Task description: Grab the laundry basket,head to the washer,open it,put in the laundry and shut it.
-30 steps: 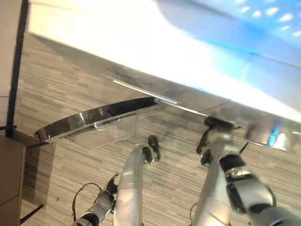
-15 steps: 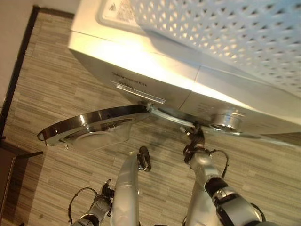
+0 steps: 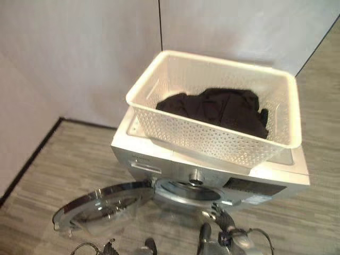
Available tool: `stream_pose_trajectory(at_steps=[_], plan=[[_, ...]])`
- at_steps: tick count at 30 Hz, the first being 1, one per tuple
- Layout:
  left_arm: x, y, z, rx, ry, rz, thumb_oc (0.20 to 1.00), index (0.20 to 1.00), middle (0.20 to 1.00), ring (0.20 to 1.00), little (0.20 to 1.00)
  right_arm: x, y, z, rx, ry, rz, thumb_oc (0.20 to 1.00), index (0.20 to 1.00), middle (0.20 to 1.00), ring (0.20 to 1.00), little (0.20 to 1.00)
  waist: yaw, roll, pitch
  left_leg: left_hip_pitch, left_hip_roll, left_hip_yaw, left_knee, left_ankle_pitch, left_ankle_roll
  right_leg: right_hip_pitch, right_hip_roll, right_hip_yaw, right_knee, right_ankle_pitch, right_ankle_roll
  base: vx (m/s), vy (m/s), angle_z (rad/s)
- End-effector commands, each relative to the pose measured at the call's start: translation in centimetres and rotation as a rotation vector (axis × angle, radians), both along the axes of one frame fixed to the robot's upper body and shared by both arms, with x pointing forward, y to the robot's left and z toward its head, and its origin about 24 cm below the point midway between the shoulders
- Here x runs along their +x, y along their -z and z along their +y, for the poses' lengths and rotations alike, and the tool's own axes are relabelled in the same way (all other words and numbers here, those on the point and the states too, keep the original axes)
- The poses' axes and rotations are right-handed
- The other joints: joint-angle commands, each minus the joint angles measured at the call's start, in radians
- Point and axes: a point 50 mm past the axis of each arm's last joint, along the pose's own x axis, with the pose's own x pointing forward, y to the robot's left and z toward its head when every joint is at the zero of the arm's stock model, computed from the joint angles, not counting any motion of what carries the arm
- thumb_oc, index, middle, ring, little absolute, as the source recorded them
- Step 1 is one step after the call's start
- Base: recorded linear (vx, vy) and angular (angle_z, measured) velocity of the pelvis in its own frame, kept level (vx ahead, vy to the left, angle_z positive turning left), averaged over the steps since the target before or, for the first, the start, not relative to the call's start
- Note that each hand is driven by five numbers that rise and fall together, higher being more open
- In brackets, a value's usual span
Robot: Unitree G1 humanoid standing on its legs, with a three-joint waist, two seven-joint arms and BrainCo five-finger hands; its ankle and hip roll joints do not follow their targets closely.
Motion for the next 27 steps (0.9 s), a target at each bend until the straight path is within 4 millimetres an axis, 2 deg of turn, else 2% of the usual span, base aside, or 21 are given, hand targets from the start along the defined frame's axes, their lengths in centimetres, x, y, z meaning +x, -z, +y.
stream_pose_trajectory(at_steps=[1, 2, 3, 4, 7, 10, 11, 15, 16, 17, 18, 19, 21, 22, 23, 24, 27], plan=[[1.9, 0.0, -2.1, -0.087, 0.049, -0.041, 1.000, 1.000, 1.000, 1.000, 1.000, 2.6, -1.0, 0.7, 0.100, 0.053, -0.096, 1.000, 1.000, 1.000, 1.000, 1.000, -0.004, -0.036, 0.020, 0.018, -0.009, -0.016, -0.062, 0.118, -0.048, 0.048, -0.107, 0.021, -0.110, 0.182, 0.127, 0.10, -0.028, -0.09], [1.7, 0.1, -2.2, -0.093, 0.044, -0.031, 1.000, 1.000, 1.000, 1.000, 1.000, 1.9, -0.7, 0.3, 0.126, 0.126, -0.081, 1.000, 1.000, 1.000, 1.000, 1.000, -0.008, -0.034, 0.011, 0.052, -0.009, -0.006, -0.090, 0.119, -0.051, 0.071, -0.103, 0.024, -0.135, 0.196, 0.133, 0.05, -0.020, -0.14], [1.7, 0.1, -2.2, -0.093, 0.044, -0.032, 1.000, 1.000, 1.000, 1.000, 1.000, 1.9, -0.7, 0.3, 0.126, 0.126, -0.082, 1.000, 1.000, 1.000, 1.000, 1.000, -0.008, -0.035, 0.010, 0.050, -0.011, -0.006, -0.091, 0.121, -0.050, 0.068, -0.104, 0.024, -0.135, 0.198, 0.133, 0.07, -0.023, -0.11], [1.1, 0.3, -2.4, -0.107, 0.022, -0.012, 1.000, 1.000, 1.000, 1.000, 1.000, 0.6, -0.4, -0.3, 0.163, 0.223, -0.064, 1.000, 1.000, 1.000, 1.000, 1.000, -0.015, -0.032, -0.018, 0.080, -0.009, 0.015, -0.126, 0.127, -0.055, 0.081, -0.103, 0.024, -0.155, 0.197, 0.138, 0.06, -0.011, -0.14], [-1.1, 0.6, -1.8, -0.117, -0.075, 0.058, 1.000, 1.000, 1.000, 1.000, 1.000, -0.9, -0.8, -1.8, 0.199, 0.325, -0.100, 1.000, 1.000, 1.000, 1.000, 1.000, -0.038, -0.035, -0.045, 0.098, 0.004, 0.031, -0.131, 0.123, -0.059, 0.094, -0.087, 0.034, -0.155, 0.178, 0.132, 0.04, -0.046, -0.15], [-1.9, 0.7, -1.9, -0.122, -0.083, 0.082, 1.000, 1.000, 1.000, 1.000, 1.000, -1.1, -1.2, -2.1, 0.218, 0.331, -0.125, 1.000, 1.000, 1.000, 1.000, 1.000, -0.047, -0.037, -0.051, 0.100, 0.008, 0.034, -0.131, 0.127, -0.062, 0.097, -0.082, 0.037, -0.155, 0.176, 0.130, 0.03, -0.030, -0.11], [-2.6, 0.8, -1.7, -0.120, -0.081, 0.109, 1.000, 1.000, 1.000, 1.000, 1.000, -0.8, -2.4, -3.0, 0.233, 0.322, -0.201, 1.000, 1.000, 1.000, 1.000, 1.000, -0.064, -0.042, -0.062, 0.095, 0.013, 0.043, -0.131, 0.129, -0.066, 0.094, -0.076, 0.043, -0.155, 0.166, 0.126, 0.02, -0.033, -0.04], [-2.8, 0.8, -1.3, -0.119, -0.100, 0.120, 1.000, 1.000, 1.000, 1.000, 1.000, -0.6, -3.6, -4.6, 0.237, 0.337, -0.274, 1.000, 1.000, 1.000, 1.000, 1.000, -0.081, -0.047, -0.073, 0.078, 0.017, 0.043, -0.131, 0.132, -0.069, 0.085, -0.075, 0.043, -0.155, 0.167, 0.125, 0.00, -0.042, -0.04], [-2.7, 0.7, -0.8, -0.119, -0.049, 0.130, 1.000, 1.000, 1.000, 1.000, 1.000, -1.4, -4.7, -8.0, 0.089, 0.157, -0.231, 1.000, 1.000, 1.000, 1.000, 1.000, -0.088, -0.058, -0.073, 0.074, 0.021, 0.039, -0.131, 0.130, -0.071, 0.086, -0.075, 0.041, -0.155, 0.171, 0.125, -0.01, -0.053, 0.01], [-2.6, 0.6, -0.6, -0.119, -0.040, 0.133, 1.000, 1.000, 1.000, 1.000, 1.000, -1.5, -5.3, -10.0, 0.062, 0.190, -0.238, 1.000, 1.000, 1.000, 1.000, 1.000, -0.093, -0.060, -0.070, 0.077, 0.022, 0.039, -0.131, 0.127, -0.072, 0.088, -0.074, 0.042, -0.155, 0.174, 0.127, -0.02, -0.041, 0.06], [-2.5, 0.6, -0.6, -0.119, -0.040, 0.133, 1.000, 1.000, 1.000, 1.000, 1.000, -1.5, -5.3, -10.0, 0.062, 0.190, -0.238, 1.000, 1.000, 1.000, 1.000, 1.000, -0.093, -0.061, -0.072, 0.073, 0.021, 0.039, -0.131, 0.129, -0.071, 0.085, -0.075, 0.042, -0.155, 0.175, 0.127, -0.02, -0.012, 0.07], [-2.1, 0.5, -0.3, -0.126, -0.051, 0.128, 1.000, 1.000, 1.000, 1.000, 1.000, -1.4, -7.0, -13.3, 0.008, 0.255, -0.280, 1.000, 1.000, 1.000, 1.000, 1.000, -0.103, -0.065, -0.072, 0.071, 0.021, 0.042, -0.131, 0.128, -0.072, 0.080, -0.077, 0.045, -0.155, 0.178, 0.131, -0.03, -0.003, 0.05], [-1.8, 0.4, 0.2, -0.128, -0.062, 0.119, 1.000, 1.000, 1.000, 1.000, 1.000, -1.9, -9.3, -17.1, -0.084, 0.292, -0.312, 1.000, 1.000, 1.000, 1.000, 1.000, -0.112, -0.070, -0.069, 0.070, 0.021, 0.042, -0.131, 0.127, -0.074, 0.081, -0.079, 0.043, -0.155, 0.181, 0.135, -0.01, -0.009, -0.02], [-1.8, 0.3, 0.4, -0.132, -0.066, 0.118, 1.000, 1.000, 1.000, 1.000, 1.000, -2.9, -10.1, -18.6, -0.116, 0.317, -0.307, 1.000, 1.000, 1.000, 1.000, 1.000, -0.115, -0.073, -0.071, 0.070, 0.021, 0.042, -0.131, 0.123, -0.074, 0.083, -0.082, 0.041, -0.155, 0.182, 0.138, 0.03, -0.003, -0.04], [-1.8, 0.3, 0.4, -0.142, -0.078, 0.111, 1.000, 1.000, 1.000, 1.000, 1.000, -4.6, -13.0, -22.1, -0.182, 0.398, -0.359, 1.000, 1.000, 1.000, 1.000, 1.000, -0.128, -0.075, -0.075, 0.071, 0.022, 0.042, -0.131, 0.119, -0.075, 0.087, -0.082, 0.039, -0.155, 0.188, 0.142, 0.00, 0.000, 0.00], [-1.8, 0.3, 0.3, -0.142, -0.078, 0.111, 1.000, 1.000, 1.000, 1.000, 1.000, -4.6, -13.0, -22.1, -0.182, 0.398, -0.360, 1.000, 1.000, 1.000, 1.000, 1.000, -0.128, -0.076, -0.077, 0.067, 0.020, 0.042, -0.131, 0.121, -0.074, 0.083, -0.084, 0.039, -0.155, 0.189, 0.142, 0.04, 0.024, 0.09], [-2.1, 0.4, 0.3, -0.164, -0.112, 0.114, 1.000, 1.000, 1.000, 1.000, 1.000, -6.3, -16.7, -26.0, -0.275, 0.550, -0.466, 1.000, 1.000, 1.000, 1.000, 1.000, -0.138, -0.078, -0.077, 0.069, 0.026, 0.040, -0.131, 0.117, -0.077, 0.091, -0.081, 0.035, -0.155, 0.184, 0.143, 0.02, 0.014, 0.07]])
